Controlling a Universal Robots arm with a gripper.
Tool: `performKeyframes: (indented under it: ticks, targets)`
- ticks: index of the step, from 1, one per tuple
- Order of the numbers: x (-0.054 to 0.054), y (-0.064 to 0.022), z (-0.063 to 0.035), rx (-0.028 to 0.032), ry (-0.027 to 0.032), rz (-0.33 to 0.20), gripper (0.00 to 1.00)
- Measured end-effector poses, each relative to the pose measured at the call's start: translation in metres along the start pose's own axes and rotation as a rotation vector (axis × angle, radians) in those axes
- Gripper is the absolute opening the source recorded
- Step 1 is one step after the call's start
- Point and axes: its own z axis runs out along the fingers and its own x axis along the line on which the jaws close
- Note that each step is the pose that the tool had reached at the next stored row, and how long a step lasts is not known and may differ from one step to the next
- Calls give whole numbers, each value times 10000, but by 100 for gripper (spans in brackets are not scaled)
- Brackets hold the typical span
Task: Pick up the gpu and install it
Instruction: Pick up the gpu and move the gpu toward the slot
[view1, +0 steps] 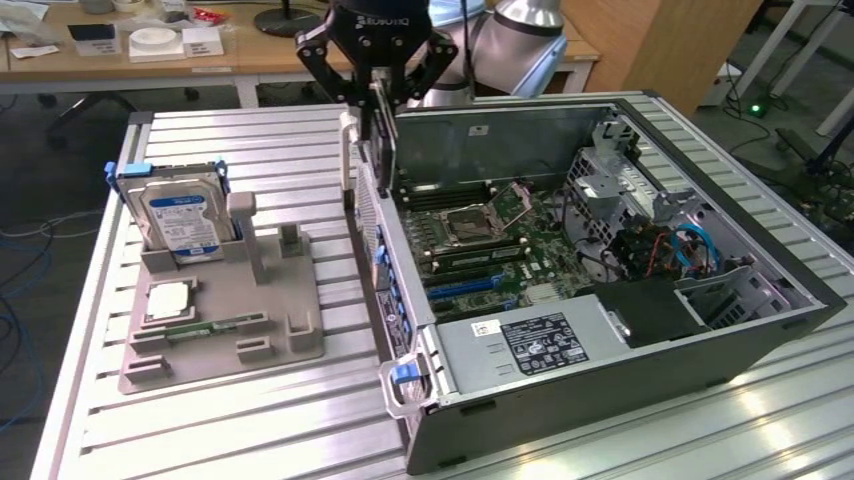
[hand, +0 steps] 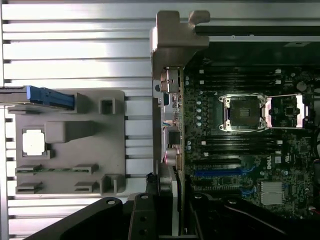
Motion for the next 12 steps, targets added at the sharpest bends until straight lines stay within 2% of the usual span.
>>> performKeyframes:
  ticks: [12]
  targets:
    - [-393,15,5,0,0,1,28]
